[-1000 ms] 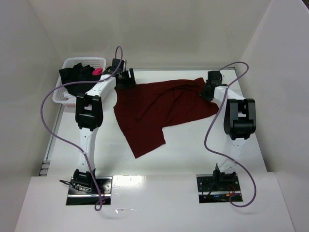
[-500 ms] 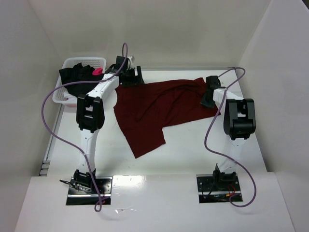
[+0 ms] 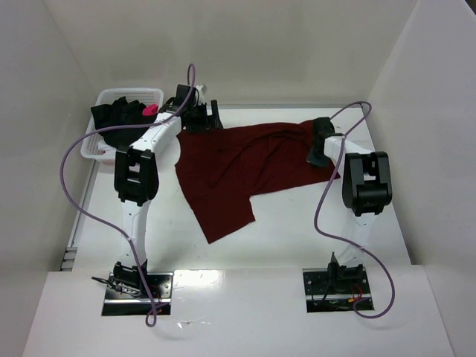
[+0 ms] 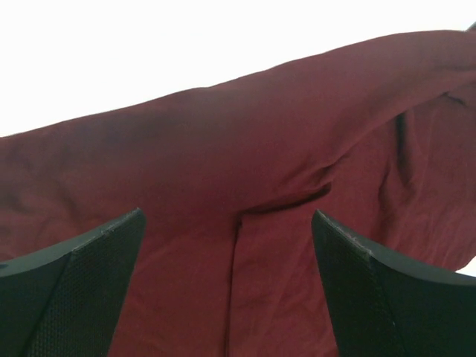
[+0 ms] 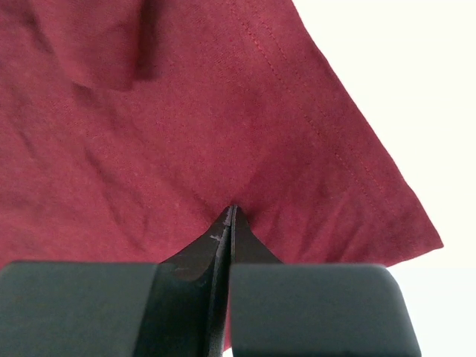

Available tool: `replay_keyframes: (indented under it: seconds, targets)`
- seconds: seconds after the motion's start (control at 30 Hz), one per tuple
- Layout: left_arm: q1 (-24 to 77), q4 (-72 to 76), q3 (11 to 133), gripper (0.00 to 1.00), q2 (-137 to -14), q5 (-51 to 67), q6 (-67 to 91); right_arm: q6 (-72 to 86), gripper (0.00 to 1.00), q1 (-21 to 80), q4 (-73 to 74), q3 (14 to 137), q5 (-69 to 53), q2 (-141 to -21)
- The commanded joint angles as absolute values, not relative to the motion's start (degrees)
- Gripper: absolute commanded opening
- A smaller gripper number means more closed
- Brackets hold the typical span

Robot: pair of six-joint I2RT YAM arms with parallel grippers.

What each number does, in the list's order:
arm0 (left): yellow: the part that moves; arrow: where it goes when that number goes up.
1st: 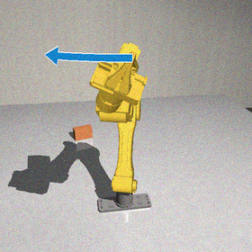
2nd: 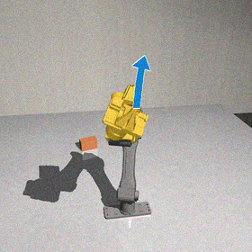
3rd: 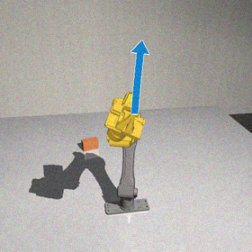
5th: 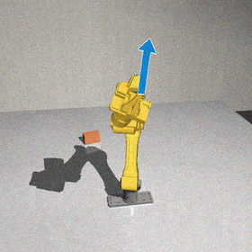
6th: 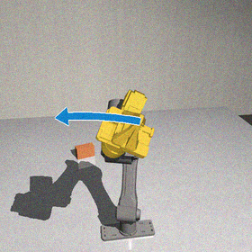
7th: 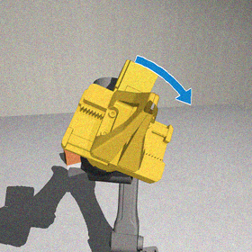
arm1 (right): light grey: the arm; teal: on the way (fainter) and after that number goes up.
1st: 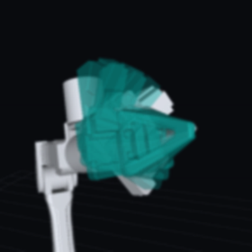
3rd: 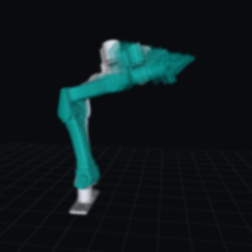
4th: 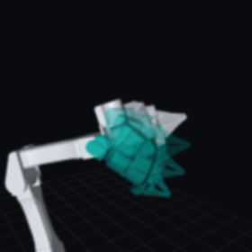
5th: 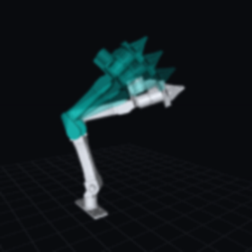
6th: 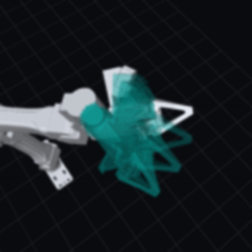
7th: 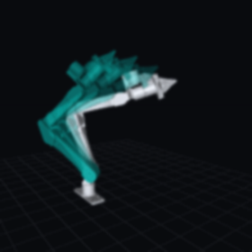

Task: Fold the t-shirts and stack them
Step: Fold the flattened tshirt in 1/3 of the way

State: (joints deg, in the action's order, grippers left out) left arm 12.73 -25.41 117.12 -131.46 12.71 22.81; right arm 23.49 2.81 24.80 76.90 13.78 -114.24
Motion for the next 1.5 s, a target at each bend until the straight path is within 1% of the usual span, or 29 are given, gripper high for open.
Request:
replay_keyframes:
  seconds: [0.0, 0.13, 0.23, 0.4, 0.5, 0.67, 0.8, 1.0, 1.03, 1.1, 1.13, 1.17, 1.27, 1.3, 1.33, 1.37, 1.4, 1.47]
  targets:
    - [12.57, -24.61, 115.50, 1.00, -125.87, 12.40, 20.92, 21.88, 0.00, 3.34, 34.10, 71.20, 17.48, -112.51]
    - [12.57, -24.61, 114.44, 1.00, -124.81, 12.39, 20.92, 22.50, 0.00, 3.34, 36.38, 66.11, 17.49, -108.47]
    - [12.57, -24.61, 114.43, 1.00, -124.20, 12.39, 20.92, 23.20, 0.00, 3.34, 38.22, 66.09, 13.46, -104.95]
    - [12.57, -24.61, 114.43, 1.00, -124.19, 13.01, 19.86, 24.61, 0.00, 3.34, 41.65, 66.09, 12.84, -99.51]
    - [12.57, -25.83, 115.04, 1.00, -124.19, 13.01, 19.34, 26.02, 0.00, 3.34, 41.66, 63.46, 10.55, -95.47]
    - [12.57, -26.37, 116.28, 1.00, -124.19, 13.01, 18.81, 27.86, 0.00, 3.34, 42.98, 60.65, 9.14, -93.78]
    - [12.57, -26.89, 116.89, 1.00, -123.66, 13.01, 18.81, 28.48, 0.00, 4.04, 46.49, 62.84, 6.60, -91.50]
    - [12.57, -27.42, 115.76, 1.00, -121.03, 12.48, 17.67, 28.48, 0.00, 4.04, 51.93, 66.61, 9.14, -86.58]
    - [12.57, -27.42, 115.75, 1.00, -121.03, 12.48, 17.67, 29.26, 0.04, 4.04, 51.94, 67.84, 9.66, -86.57]
    - [12.57, -27.42, 115.75, 1.00, -121.03, 12.48, 17.67, 29.27, 0.29, 4.04, 51.07, 69.16, 9.67, -85.69]
    - [12.57, -27.42, 115.75, 1.00, -121.03, 13.79, 17.67, 29.79, 0.34, 4.04, 49.93, 70.39, 9.67, -85.17]
    - [12.57, -27.42, 115.75, 1.00, -121.03, 14.49, 18.36, 29.79, 0.41, 4.04, 48.62, 70.92, 9.06, -85.17]
    - [13.10, -26.72, 115.75, 1.00, -121.03, 15.03, 18.89, 29.79, 0.57, 4.04, 41.15, 71.54, 7.30, -86.74]
    - [13.10, -26.72, 115.75, 1.00, -121.03, 15.03, 18.90, 29.79, 0.67, 4.04, 38.78, 71.54, 5.64, -86.75]
    - [13.10, -26.11, 115.23, 1.00, -121.03, 15.03, 18.90, 29.79, 0.85, 4.04, 34.06, 70.50, 4.93, -87.53]
    - [13.10, -26.10, 114.44, 1.00, -120.33, 15.03, 18.90, 30.67, 0.96, 4.04, 31.84, 69.88, 4.92, -88.41]
    - [13.10, -26.10, 114.43, 1.00, -120.32, 15.03, 18.90, 31.28, 0.99, 4.04, 29.90, 69.87, 4.31, -88.94]
    - [13.10, -25.49, 113.03, 1.00, -119.19, 15.03, 19.42, 32.86, 0.97, 4.04, 25.85, 68.65, 5.44, -90.87]
